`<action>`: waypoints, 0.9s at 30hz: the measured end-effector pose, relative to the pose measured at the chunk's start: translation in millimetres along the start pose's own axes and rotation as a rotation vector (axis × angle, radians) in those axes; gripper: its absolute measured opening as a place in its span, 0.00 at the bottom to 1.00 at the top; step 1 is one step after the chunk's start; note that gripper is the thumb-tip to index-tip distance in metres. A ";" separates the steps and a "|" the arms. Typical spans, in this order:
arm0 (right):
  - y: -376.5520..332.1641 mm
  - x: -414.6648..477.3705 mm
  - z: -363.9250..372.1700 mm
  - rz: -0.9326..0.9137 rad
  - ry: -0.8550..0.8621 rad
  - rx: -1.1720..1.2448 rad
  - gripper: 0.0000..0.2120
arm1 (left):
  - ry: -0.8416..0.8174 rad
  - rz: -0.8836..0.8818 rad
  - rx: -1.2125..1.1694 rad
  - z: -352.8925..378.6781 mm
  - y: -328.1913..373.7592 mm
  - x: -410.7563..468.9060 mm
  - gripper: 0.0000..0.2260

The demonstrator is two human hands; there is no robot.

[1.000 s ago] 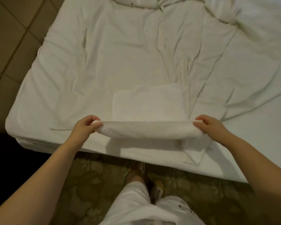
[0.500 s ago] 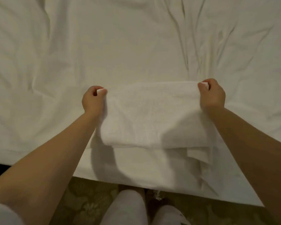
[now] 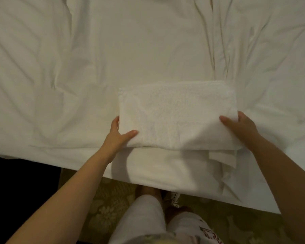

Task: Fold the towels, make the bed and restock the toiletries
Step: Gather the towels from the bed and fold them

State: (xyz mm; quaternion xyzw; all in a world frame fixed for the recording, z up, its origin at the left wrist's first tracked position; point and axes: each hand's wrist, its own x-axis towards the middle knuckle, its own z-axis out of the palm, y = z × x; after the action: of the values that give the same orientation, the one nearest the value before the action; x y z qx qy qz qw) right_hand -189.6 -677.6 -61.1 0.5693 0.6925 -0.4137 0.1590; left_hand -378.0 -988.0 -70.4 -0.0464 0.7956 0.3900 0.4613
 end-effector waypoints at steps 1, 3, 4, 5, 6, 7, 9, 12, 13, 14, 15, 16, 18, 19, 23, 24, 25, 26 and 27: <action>1.1 -0.1 1.1 -0.015 0.021 -0.009 0.26 | 0.018 0.037 -0.012 0.3 -1.2 -1.3 0.37; 1.9 -1.9 4.7 -0.044 0.059 0.002 0.26 | 0.057 0.073 -0.078 2.5 -3.1 -4.5 0.31; 3.1 -2.7 6.6 -0.053 0.075 0.017 0.25 | 0.063 0.065 -0.146 3.4 -5.6 -6.6 0.26; 5.1 -3.6 8.1 -0.058 0.085 0.036 0.25 | 0.059 0.046 -0.236 4.7 -9.0 -10.1 0.22; 7.7 -5.0 8.7 -0.054 0.087 0.060 0.26 | 0.048 0.021 -0.326 6.4 -13.2 -14.4 0.20; 10.6 -6.4 8.9 -0.050 0.089 0.086 0.26 | 0.034 0.005 -0.397 8.2 -18.8 -18.2 0.18; 16.1 -11.2 8.8 -0.060 0.095 0.123 0.27 | 0.004 0.013 -0.449 11.7 -29.2 -23.4 0.17; 22.9 -22.1 9.7 -0.110 0.108 0.144 0.28 | 0.000 0.036 -0.385 14.2 -33.1 -25.8 0.14; 24.8 -25.7 10.9 -0.111 0.112 0.151 0.28 | 0.010 0.041 -0.357 14.3 -32.1 -25.1 0.13; 26.6 -29.3 12.1 -0.100 0.118 0.161 0.27 | 0.022 0.043 -0.329 14.1 -30.7 -24.7 0.12; 28.2 -31.8 13.5 -0.087 0.124 0.169 0.25 | 0.032 0.041 -0.310 13.7 -29.7 -22.9 0.11; 29.7 -33.8 14.5 -0.078 0.126 0.166 0.24 | 0.036 0.034 -0.313 12.8 -29.0 -21.0 0.10; 31.1 -35.2 14.9 -0.092 0.139 0.127 0.20 | 0.029 0.006 -0.336 9.4 -28.0 -19.2 0.09; 31.2 -34.2 14.3 -0.106 0.154 0.111 0.20 | 0.026 -0.008 -0.334 6.7 -28.2 -18.4 0.11; 29.8 -29.4 15.1 -0.102 0.163 0.092 0.20 | 0.118 0.052 -0.218 -4.1 -28.7 -16.4 0.17; 30.5 -28.5 17.0 -0.090 0.161 0.093 0.20 | 0.159 0.101 -0.200 -5.8 -28.1 -16.8 0.16; 31.5 -27.4 19.0 -0.079 0.163 0.100 0.20 | 0.190 0.144 -0.206 -6.6 -27.5 -17.3 0.13; 32.5 -26.6 20.8 -0.069 0.168 0.113 0.20 | 0.205 0.172 -0.220 -7.0 -27.2 -18.6 0.09; 33.1 -26.3 22.3 -0.061 0.171 0.127 0.19 | 0.204 0.186 -0.225 -6.6 -28.0 -20.2 0.06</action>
State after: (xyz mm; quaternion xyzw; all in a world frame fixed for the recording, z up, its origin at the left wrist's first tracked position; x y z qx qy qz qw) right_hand -156.9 -711.4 -69.4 0.5903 0.6929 -0.4110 0.0504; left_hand -358.9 -1017.5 -69.2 -0.0633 0.7906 0.5106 0.3320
